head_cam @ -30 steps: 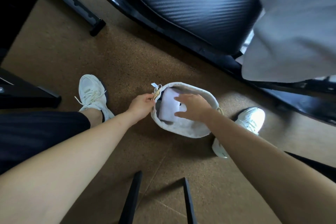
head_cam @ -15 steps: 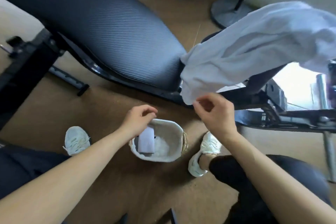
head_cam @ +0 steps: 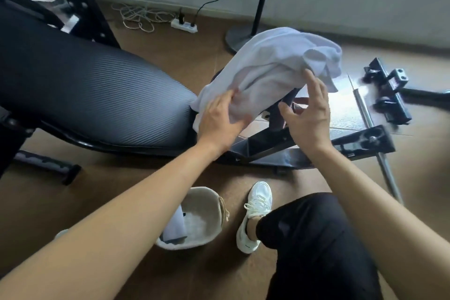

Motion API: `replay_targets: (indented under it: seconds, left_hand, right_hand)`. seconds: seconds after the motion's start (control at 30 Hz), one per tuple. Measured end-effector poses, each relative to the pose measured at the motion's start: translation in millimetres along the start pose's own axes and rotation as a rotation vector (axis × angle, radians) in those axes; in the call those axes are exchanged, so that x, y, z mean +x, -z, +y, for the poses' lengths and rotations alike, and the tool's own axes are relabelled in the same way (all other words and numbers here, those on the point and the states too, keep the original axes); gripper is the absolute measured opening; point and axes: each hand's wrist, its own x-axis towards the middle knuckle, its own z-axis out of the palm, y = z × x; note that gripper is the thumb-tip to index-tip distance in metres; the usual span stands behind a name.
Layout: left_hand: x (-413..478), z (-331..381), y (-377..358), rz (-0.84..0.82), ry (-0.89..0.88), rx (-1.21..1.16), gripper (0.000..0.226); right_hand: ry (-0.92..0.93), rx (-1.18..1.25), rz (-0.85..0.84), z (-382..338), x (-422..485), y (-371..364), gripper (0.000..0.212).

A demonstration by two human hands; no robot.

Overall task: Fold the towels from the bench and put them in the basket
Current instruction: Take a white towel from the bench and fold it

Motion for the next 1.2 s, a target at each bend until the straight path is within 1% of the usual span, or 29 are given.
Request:
replay_targets:
  seconds: [0.03, 0.1, 0.17, 0.27, 0.33, 0.4, 0.47, 0.57, 0.63, 0.73, 0.83, 0.9, 0.93, 1.0, 1.03, 1.1, 1.13, 1.17, 1.2]
  left_hand:
    - [3.7, 1.2, -3.5, 0.016, -0.011, 0.043, 0.059]
    - [5.3, 2.7, -5.3, 0.109, -0.042, 0.116, 0.038]
    - [0.6, 3.2, -1.7, 0.153, -0.059, 0.084, 0.024]
    - [-16.0, 2.8, 8.7, 0.055, -0.109, -0.038, 0.017]
    - [-30.1, 2.0, 15.6, -0.007, -0.111, -0.114, 0.018]
    - [-40.7, 0.4, 22.4, -0.027, -0.064, -0.184, 0.024]
    - [-47.1, -1.5, 30.6, -0.032, -0.016, -0.253, 0.026]
    - [-55.3, -5.8, 44.3, -0.062, 0.02, -0.301, 0.019]
    - [-58.9, -9.5, 49.9, -0.085, 0.049, -0.254, 0.018]
    - [-54.4, -11.5, 51.2, -0.114, 0.141, -0.194, 0.021]
    - [-43.0, -4.1, 48.3, -0.096, 0.178, -0.236, 0.018]
    - [-37.2, 2.1, 47.2, -0.093, 0.212, -0.266, 0.01]
    - [-34.5, 4.3, 46.2, -0.094, 0.237, -0.287, 0.013]
    - [-28.9, 9.0, 43.7, -0.097, 0.261, -0.348, 0.035]
    - [-26.1, 14.2, 43.5, -0.101, 0.242, -0.382, 0.047]
    - [-18.6, 23.9, 41.6, -0.12, 0.135, -0.399, 0.07]
    - [-15.0, 28.9, 40.1, -0.143, 0.067, -0.39, 0.076]
    - [-12.1, 34.1, 38.5, -0.171, 0.01, -0.395, 0.077]
    - [-9.5, 37.2, 36.2, -0.186, -0.026, -0.406, 0.072]
  right_hand:
    - [0.024, -0.022, 0.006, 1.2, 7.3, 2.3, 0.077]
    - [0.05, -0.065, 0.047, 0.5, 18.6, 7.6, 0.072]
    - [0.045, -0.104, 0.104, -0.3, 26.8, 14.9, 0.057]
    - [0.08, -0.205, 0.169, 1.9, 35.0, 25.8, 0.025]
    - [0.084, -0.234, 0.195, 0.1, 36.6, 32.7, 0.013]
    - [0.105, -0.231, 0.202, -7.1, 34.4, 38.9, 0.011]
    - [0.16, -0.192, 0.169, -15.0, 28.3, 42.6, 0.009]
    - [0.209, -0.162, 0.128, -23.3, 17.7, 46.7, 0.007]
    - [0.188, -0.089, 0.089, -31.0, 13.7, 49.9, 0.01]
    - [0.108, 0.041, -0.036, -49.7, 8.0, 49.7, 0.01]
    - [0.031, 0.166, -0.129, -61.5, 0.7, 41.8, 0.01]
    - [0.002, 0.225, -0.166, -63.8, -7.1, 37.5, 0.009]
    - [0.003, 0.227, -0.188, -63.5, -11.1, 35.8, 0.009]
    - [-0.034, 0.246, -0.247, -61.5, -20.6, 33.3, 0.006]
    - [-0.065, 0.257, -0.278, -60.3, -24.9, 31.8, 0.005]
    - [-0.109, 0.253, -0.331, -57.5, -31.7, 29.3, 0.01]
    - [-0.123, 0.252, -0.34, -56.0, -34.0, 28.3, 0.011]
    - [-0.132, 0.259, -0.331, -55.6, -35.5, 28.2, 0.011]
    - [-0.132, 0.27, -0.312, -55.7, -35.9, 28.8, 0.009]
